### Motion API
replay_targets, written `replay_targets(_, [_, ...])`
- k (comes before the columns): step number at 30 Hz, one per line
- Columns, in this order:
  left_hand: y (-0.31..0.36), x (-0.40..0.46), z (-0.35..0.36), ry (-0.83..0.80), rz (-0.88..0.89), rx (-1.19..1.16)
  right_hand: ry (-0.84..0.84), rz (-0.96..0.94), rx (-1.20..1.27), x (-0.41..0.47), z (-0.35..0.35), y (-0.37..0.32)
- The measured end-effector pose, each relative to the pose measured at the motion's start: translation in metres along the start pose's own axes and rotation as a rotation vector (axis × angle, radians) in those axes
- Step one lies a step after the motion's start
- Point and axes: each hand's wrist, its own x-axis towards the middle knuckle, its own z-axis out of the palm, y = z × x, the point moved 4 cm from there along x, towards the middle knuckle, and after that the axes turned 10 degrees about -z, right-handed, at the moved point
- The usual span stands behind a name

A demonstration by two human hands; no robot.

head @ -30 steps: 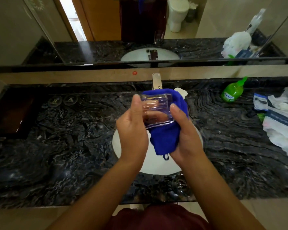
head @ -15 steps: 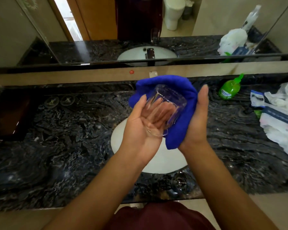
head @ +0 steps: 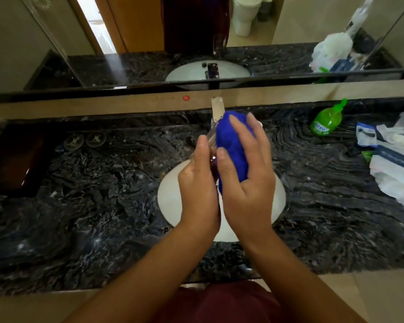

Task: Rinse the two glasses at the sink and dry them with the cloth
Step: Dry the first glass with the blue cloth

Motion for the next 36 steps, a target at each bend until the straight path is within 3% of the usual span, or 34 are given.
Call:
replay_targets(3, [0.007,0.001,-0.004,0.003,0.107,0.016,-0.124,-0.072,-0.090,0.015,-0.005,-0.007])
replay_targets(6, [0.013,0.006,-0.010,-0.028,0.196,0.116,-0.350,-0.007,-0.113,0.032,-0.013,-0.009])
replay_targets(8, [0.018,0.005,-0.011,-0.097,0.222,0.158,-0.470,0.095,-0.057,0.043,-0.018,-0.009])
replay_targets(11, [0.023,0.004,-0.010,-0.219,0.168,0.100,-0.557,0.338,0.236,0.054,-0.021,0.000])
replay_targets(16, [0.018,0.003,-0.004,-0.364,-0.046,-0.067,-0.374,0.810,0.666,0.042,-0.016,0.025])
replay_targets(19, [0.012,0.003,-0.004,-0.366,-0.108,-0.091,-0.219,0.958,0.927,0.022,-0.005,0.039])
replay_targets(24, [0.010,0.002,-0.004,-0.284,-0.085,-0.036,-0.088,0.953,1.043,0.000,-0.007,0.048])
replay_targets(29, [0.017,0.006,-0.013,-0.098,0.221,0.210,-0.068,0.868,0.914,-0.008,-0.017,0.051])
replay_targets(33, [0.024,0.012,-0.020,-0.120,0.322,0.367,-0.034,0.715,0.663,-0.003,-0.040,0.067])
replay_targets(36, [0.040,0.018,-0.018,-0.195,0.341,0.391,0.041,0.777,0.695,0.002,-0.048,0.076])
